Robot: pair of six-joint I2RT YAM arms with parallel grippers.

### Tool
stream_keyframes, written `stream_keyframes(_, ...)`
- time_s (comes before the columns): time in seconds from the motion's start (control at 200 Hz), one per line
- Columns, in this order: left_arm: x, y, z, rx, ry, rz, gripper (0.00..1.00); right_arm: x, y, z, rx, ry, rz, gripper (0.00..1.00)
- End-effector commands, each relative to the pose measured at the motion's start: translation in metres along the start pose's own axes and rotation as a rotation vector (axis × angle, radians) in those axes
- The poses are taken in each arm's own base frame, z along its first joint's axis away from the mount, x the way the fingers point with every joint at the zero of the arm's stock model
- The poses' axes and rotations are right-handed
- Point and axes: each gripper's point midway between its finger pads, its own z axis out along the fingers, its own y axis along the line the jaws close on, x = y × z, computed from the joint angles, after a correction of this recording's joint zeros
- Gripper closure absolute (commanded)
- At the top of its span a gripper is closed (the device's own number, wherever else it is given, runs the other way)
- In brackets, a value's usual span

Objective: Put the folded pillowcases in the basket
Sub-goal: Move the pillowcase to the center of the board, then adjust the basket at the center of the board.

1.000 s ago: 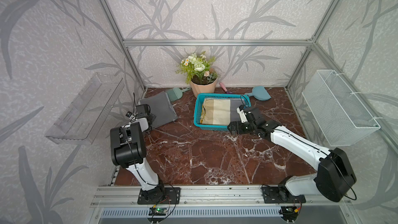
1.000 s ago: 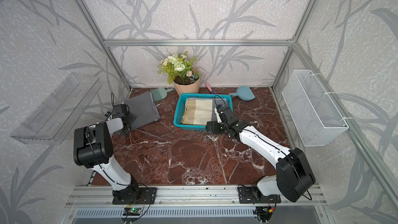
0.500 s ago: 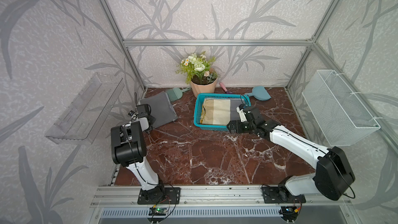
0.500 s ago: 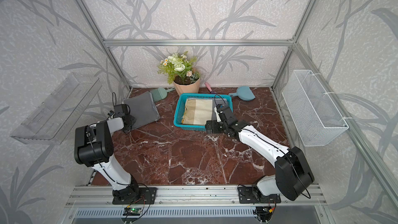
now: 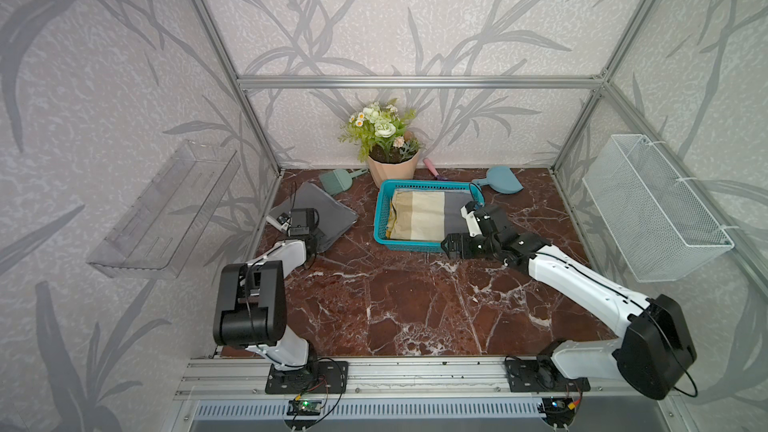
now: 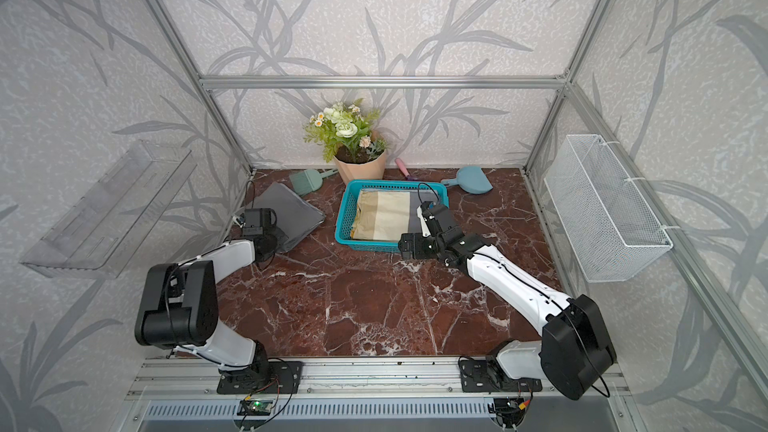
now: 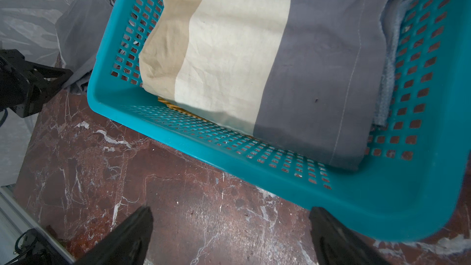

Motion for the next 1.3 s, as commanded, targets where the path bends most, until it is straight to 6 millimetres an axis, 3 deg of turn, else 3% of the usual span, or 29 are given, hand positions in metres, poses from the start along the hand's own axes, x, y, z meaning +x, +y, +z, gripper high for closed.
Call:
stream_keyframes(0.0, 0.034, 0.006, -0.011, -0.032, 0.042, 0.035, 1.00, 0.002, 0.005, -0.009, -0.021, 0.004, 0.011, 0.01)
stream_keyframes(0.165, 0.073, 0.003, -0.026, -0.002, 0.072, 0.107, 0.98, 0.002, 0.008, -0.016, -0.041, -0.009, 0.019, 0.01)
stream_keyframes(0.345, 0.101, 0.011, -0.038, 0.011, 0.111, 0.163, 0.94, 0.005, 0.022, -0.016, -0.102, 0.022, 0.007, 0.00)
stream_keyframes(0.405, 0.113, 0.008, -0.043, 0.029, 0.124, 0.182, 0.93, 0.008, 0.027, -0.014, -0.110, 0.030, -0.009, 0.06)
stream_keyframes(0.485, 0.128, 0.003, -0.051, 0.048, 0.134, 0.220, 0.93, 0.010, 0.037, -0.012, -0.137, 0.039, -0.031, 0.35)
stream_keyframes(0.56, 0.139, 0.003, -0.058, 0.049, 0.147, 0.252, 0.92, 0.013, 0.045, -0.008, -0.152, 0.049, -0.044, 0.80)
stream_keyframes(0.615, 0.145, 0.004, -0.063, 0.053, 0.149, 0.269, 0.92, 0.016, 0.050, -0.004, -0.156, 0.056, -0.056, 1.00)
stream_keyframes(0.835, 0.176, 0.003, -0.082, 0.108, 0.187, 0.323, 0.91, 0.031, 0.057, 0.031, -0.139, 0.126, -0.068, 1.00)
stream_keyframes(1.015, 0.196, 0.003, -0.092, 0.135, 0.210, 0.354, 0.91, 0.026, 0.055, 0.064, -0.099, 0.140, -0.055, 1.00)
stream_keyframes(1.295, 0.200, -0.010, -0.107, 0.174, 0.197, 0.389, 0.91, 0.008, 0.057, 0.104, -0.047, 0.152, -0.076, 1.00)
